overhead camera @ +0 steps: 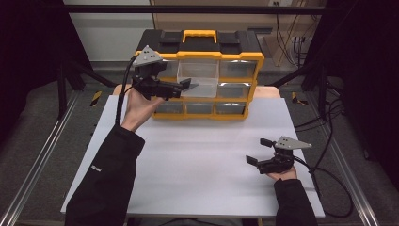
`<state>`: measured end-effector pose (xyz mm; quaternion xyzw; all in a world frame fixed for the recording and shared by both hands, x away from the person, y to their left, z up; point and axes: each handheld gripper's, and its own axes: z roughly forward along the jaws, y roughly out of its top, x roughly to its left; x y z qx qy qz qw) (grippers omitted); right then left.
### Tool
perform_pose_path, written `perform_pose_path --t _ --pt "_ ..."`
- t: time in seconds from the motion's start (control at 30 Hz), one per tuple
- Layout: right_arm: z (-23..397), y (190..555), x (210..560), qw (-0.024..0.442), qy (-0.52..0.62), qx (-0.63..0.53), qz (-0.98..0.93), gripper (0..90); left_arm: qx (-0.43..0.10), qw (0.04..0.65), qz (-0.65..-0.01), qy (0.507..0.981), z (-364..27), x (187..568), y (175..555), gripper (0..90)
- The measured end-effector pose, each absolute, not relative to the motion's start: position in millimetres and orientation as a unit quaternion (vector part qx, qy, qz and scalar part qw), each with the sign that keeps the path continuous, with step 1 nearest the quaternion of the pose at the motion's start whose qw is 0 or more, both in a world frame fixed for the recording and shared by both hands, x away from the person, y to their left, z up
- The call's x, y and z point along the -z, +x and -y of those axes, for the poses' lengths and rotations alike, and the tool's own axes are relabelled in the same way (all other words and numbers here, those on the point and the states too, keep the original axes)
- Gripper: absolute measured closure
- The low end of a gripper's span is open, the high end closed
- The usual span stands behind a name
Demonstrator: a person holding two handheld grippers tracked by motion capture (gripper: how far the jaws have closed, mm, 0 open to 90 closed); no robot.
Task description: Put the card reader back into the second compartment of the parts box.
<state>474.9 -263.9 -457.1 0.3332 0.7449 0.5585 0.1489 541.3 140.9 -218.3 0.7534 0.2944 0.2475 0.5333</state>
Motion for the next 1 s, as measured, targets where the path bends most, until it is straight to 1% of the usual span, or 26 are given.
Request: perform_pose_path --t 0.17,0.57,1.0 --pt "263.5 474.9 457.4 0.148 0.334 -0.558 -0.745 0.2 -0.253 0.528 -0.293 0.756 -143.3 223.5 534.8 0.5" --pt "263.4 475.0 457.6 0.148 0.334 -0.557 -0.746 0.2 -0.260 0.523 -0.290 0.758 -147.3 237.0 525.5 0.4" --pt "263.6 474.9 457.4 0.148 0.334 -0.557 -0.746 0.2 -0.255 0.524 -0.283 0.761 -149.2 248.9 518.1 0.4"
